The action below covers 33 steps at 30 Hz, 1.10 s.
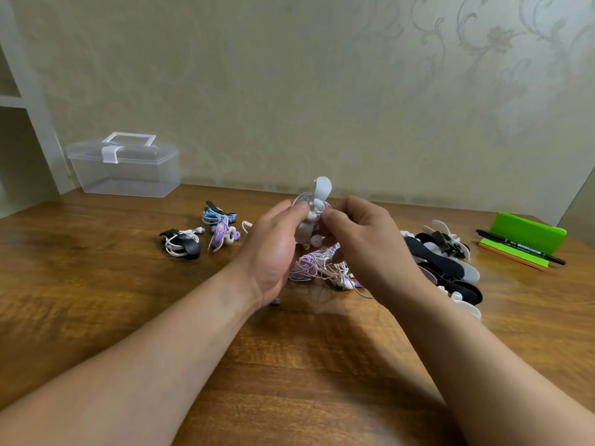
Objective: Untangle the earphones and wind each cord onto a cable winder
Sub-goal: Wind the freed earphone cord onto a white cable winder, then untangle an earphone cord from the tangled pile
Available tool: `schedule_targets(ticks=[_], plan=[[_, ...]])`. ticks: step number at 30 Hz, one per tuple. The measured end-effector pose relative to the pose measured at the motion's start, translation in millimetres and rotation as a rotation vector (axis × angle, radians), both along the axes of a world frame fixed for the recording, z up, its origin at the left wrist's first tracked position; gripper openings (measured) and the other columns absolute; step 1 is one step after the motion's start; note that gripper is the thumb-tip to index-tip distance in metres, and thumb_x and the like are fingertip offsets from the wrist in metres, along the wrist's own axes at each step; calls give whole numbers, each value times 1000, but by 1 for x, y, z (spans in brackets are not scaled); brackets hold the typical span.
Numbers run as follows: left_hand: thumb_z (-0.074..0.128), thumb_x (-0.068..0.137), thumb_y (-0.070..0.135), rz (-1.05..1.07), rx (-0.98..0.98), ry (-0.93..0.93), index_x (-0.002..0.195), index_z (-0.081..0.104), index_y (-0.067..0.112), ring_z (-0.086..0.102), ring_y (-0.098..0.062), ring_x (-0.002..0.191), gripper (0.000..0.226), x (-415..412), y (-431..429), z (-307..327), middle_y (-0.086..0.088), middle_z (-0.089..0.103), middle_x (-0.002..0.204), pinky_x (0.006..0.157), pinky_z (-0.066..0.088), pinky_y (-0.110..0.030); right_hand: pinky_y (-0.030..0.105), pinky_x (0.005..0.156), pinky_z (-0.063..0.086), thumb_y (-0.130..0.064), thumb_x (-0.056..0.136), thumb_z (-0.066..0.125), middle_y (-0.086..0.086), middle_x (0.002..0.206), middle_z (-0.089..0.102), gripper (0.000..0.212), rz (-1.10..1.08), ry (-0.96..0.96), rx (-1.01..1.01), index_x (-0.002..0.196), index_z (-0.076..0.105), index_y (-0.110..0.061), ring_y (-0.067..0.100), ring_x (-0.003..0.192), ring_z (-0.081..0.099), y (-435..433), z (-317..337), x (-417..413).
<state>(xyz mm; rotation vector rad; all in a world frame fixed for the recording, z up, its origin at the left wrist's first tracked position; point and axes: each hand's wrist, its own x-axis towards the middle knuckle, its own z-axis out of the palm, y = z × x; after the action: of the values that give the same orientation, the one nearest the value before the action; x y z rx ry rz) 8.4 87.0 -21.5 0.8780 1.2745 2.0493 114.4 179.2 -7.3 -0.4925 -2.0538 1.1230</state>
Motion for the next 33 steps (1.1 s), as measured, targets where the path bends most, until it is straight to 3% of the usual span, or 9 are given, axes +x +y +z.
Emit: schedule_targets(ticks=[3, 7, 11, 14, 18, 21, 25, 30, 33], plan=[[43, 110, 17, -17, 41, -3, 121, 65, -3, 67, -13, 69, 31, 1, 0, 0, -5, 72, 82, 66, 53, -26, 60, 71, 58, -29, 99, 59, 7, 78, 75, 25, -24, -15, -16, 85, 66, -10, 34, 75, 69, -4, 2, -1], [43, 111, 19, -9, 38, 5, 122, 64, -4, 63, -11, 62, 33, 2, -1, 1, -7, 70, 82, 60, 51, -23, 52, 61, 55, -31, 104, 58, 1, 68, 68, 31, -49, -11, 1, 80, 58, -11, 18, 54, 58, -9, 2, -1], [42, 111, 24, 10, 3, 21, 104, 70, 8, 57, -11, 58, 34, 3, -2, 1, -10, 67, 82, 53, 45, -23, 55, 70, 60, -40, 103, 59, 5, 74, 67, 36, -55, -17, 15, 81, 58, -11, 32, 71, 65, -11, -1, -3], [42, 111, 30, -26, -34, 20, 115, 68, 7, 65, -7, 60, 35, 6, -5, 4, 0, 72, 75, 53, 49, -19, 61, 68, 59, -44, 99, 64, 15, 80, 70, 45, -36, -16, -72, 86, 59, -2, 36, 76, 69, -8, -1, -2], [49, 109, 33, 2, -96, 103, 124, 65, 0, 61, -7, 62, 40, 2, -4, 3, -1, 69, 83, 55, 48, -19, 39, 56, 58, -43, 96, 71, 10, 82, 63, 46, 33, 2, -271, 92, 58, 1, 17, 67, 66, -4, -2, -2], [50, 108, 36, 74, -138, 175, 120, 67, 6, 67, -12, 74, 37, -8, -7, 3, -7, 75, 94, 64, 53, -26, 32, 55, 55, -46, 97, 69, 9, 90, 65, 47, 48, 6, -271, 103, 61, 0, 11, 65, 63, -3, -1, 0], [52, 105, 48, 252, -254, 286, 110, 68, 12, 67, -19, 80, 40, -28, -17, 1, -7, 74, 93, 70, 52, -40, 54, 65, 58, -48, 99, 64, 14, 88, 70, 42, 30, -56, -126, 101, 63, -6, 18, 66, 62, -6, -4, 2], [50, 104, 49, 590, -455, 467, 102, 70, 18, 66, -23, 94, 36, -74, -28, 11, -6, 69, 104, 82, 54, -42, 34, 56, 50, -46, 102, 59, 14, 84, 70, 34, 37, -147, 76, 94, 64, -14, 9, 58, 59, -13, -8, -1], [47, 97, 57, 692, -630, 631, 105, 72, 24, 61, -30, 109, 42, -105, -40, 0, -6, 64, 115, 97, 50, -47, 41, 59, 50, -45, 102, 62, 13, 79, 68, 33, 25, -102, 67, 88, 64, -15, 14, 59, 59, -12, -8, -4]])
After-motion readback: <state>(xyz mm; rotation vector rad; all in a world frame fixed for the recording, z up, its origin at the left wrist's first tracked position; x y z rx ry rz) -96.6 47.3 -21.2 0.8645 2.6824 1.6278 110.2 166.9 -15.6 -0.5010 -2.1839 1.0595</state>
